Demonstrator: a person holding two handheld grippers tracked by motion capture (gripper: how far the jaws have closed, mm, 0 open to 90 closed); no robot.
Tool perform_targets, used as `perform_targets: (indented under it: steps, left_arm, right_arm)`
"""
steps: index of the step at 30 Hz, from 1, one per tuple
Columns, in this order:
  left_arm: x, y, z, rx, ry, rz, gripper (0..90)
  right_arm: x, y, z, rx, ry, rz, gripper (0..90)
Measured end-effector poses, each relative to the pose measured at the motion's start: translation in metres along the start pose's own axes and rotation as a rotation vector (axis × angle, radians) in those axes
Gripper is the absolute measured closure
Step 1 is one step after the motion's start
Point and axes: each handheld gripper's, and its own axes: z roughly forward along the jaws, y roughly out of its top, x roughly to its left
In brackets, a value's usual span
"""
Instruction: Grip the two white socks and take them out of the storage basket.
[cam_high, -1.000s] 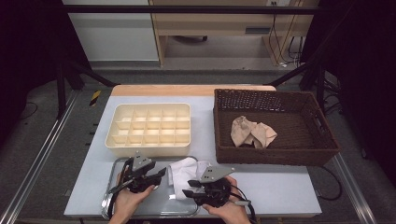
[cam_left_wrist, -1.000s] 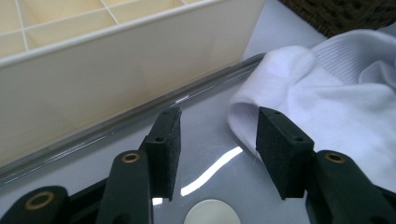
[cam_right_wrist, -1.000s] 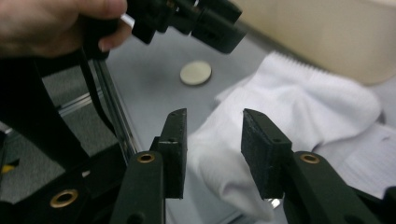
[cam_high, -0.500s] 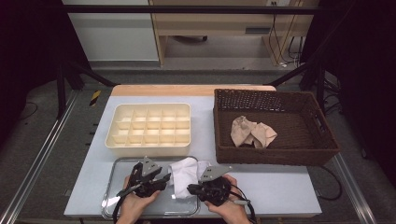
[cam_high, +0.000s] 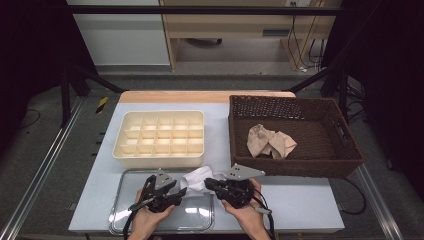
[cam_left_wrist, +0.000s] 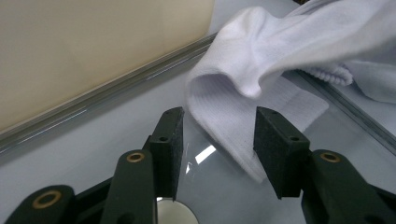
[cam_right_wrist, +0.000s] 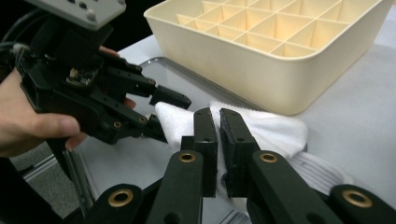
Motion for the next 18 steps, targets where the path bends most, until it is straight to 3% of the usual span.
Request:
perform_targets:
  steps: [4,8,18]
  left_arm:
    - [-0.003,0.001,0.002,0.0,-0.001,-0.004,52.9]
    - [-0.009,0.0,0.005,0.016,0.01,0.02,54.8]
    - [-0.01,0.002,0.004,0.063,-0.037,0.035,81.2]
  right_arm:
    - [-0.003,0.002,0.0,-0.013,-0.012,0.01,85.8]
    - [-0.005,0.003,0.002,-0.011,-0.027,0.012,85.8]
    - [-0.007,0.009,-0.005,-0.056,-0.057,0.009,85.9]
